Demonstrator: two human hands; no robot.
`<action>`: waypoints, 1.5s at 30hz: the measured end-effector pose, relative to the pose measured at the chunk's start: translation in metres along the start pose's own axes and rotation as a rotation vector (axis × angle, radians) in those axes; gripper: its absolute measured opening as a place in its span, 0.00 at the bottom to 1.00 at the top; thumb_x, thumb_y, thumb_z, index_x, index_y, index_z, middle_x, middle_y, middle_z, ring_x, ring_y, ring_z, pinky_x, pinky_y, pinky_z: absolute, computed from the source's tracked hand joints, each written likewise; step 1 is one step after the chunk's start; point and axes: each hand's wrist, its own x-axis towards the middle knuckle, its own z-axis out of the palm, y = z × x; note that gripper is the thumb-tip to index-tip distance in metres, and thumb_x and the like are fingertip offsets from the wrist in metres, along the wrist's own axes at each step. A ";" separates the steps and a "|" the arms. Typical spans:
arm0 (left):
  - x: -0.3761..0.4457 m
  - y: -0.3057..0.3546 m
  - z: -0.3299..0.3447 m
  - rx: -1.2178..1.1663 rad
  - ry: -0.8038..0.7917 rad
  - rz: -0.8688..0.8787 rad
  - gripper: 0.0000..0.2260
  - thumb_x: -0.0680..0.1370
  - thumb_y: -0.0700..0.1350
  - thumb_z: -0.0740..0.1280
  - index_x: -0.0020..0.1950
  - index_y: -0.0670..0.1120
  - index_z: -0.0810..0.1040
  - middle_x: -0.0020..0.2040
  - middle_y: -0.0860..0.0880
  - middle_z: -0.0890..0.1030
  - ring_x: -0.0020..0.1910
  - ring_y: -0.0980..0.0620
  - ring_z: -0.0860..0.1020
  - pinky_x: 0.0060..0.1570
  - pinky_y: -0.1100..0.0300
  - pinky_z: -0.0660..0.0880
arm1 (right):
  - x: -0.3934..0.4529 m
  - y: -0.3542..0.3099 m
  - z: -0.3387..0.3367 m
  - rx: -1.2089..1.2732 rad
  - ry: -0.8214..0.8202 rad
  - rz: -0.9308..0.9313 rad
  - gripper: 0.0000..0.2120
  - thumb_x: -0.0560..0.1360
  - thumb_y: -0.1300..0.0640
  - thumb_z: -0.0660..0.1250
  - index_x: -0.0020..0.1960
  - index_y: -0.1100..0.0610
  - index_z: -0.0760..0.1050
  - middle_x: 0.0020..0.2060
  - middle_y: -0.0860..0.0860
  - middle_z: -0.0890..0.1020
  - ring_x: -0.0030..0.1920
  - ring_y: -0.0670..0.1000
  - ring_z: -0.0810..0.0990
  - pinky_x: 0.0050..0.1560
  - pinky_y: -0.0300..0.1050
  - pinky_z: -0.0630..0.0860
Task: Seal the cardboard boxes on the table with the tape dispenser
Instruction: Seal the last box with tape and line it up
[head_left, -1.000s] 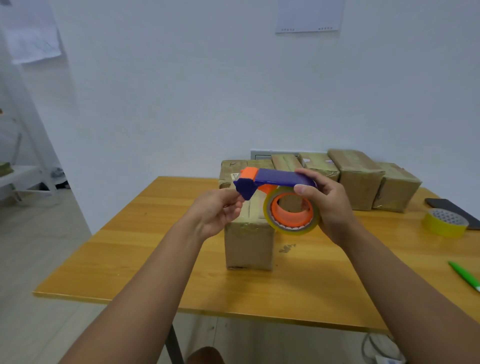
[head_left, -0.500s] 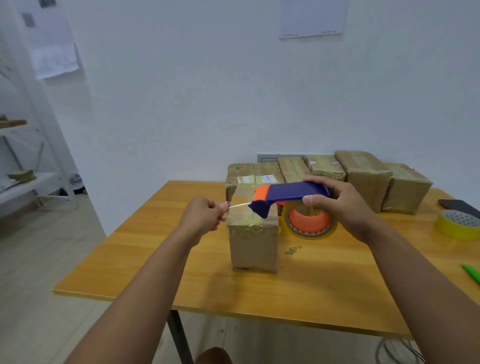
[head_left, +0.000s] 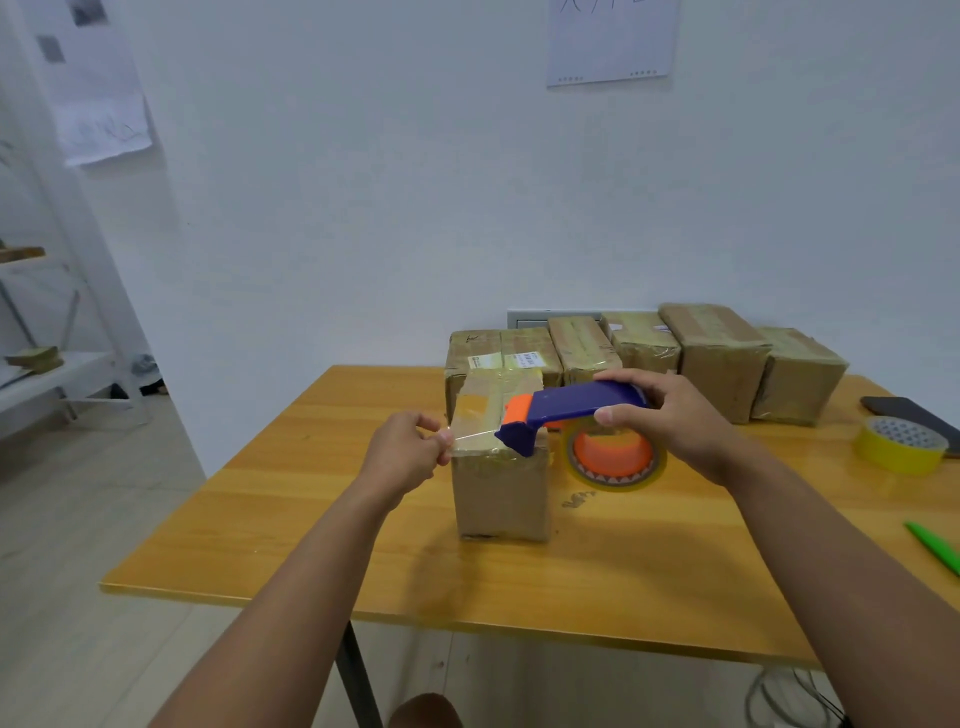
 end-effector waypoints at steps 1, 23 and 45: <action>0.000 -0.001 0.000 -0.013 -0.013 -0.017 0.08 0.79 0.45 0.69 0.55 0.44 0.76 0.37 0.46 0.83 0.36 0.52 0.77 0.37 0.56 0.76 | 0.000 0.001 0.001 -0.007 0.000 0.007 0.30 0.65 0.40 0.72 0.65 0.46 0.76 0.55 0.44 0.79 0.53 0.46 0.78 0.47 0.36 0.74; -0.010 -0.018 0.000 0.596 0.142 0.205 0.29 0.78 0.65 0.61 0.72 0.49 0.68 0.64 0.49 0.77 0.60 0.51 0.77 0.51 0.55 0.76 | 0.002 0.012 0.007 0.029 -0.001 0.025 0.30 0.65 0.41 0.72 0.65 0.48 0.76 0.57 0.48 0.80 0.56 0.49 0.79 0.48 0.39 0.75; -0.020 -0.041 0.056 0.711 0.244 0.800 0.20 0.78 0.56 0.67 0.66 0.48 0.76 0.62 0.50 0.79 0.62 0.49 0.75 0.60 0.54 0.72 | -0.011 0.022 0.014 0.110 0.026 0.032 0.27 0.66 0.43 0.72 0.65 0.44 0.74 0.56 0.43 0.77 0.53 0.47 0.79 0.41 0.33 0.77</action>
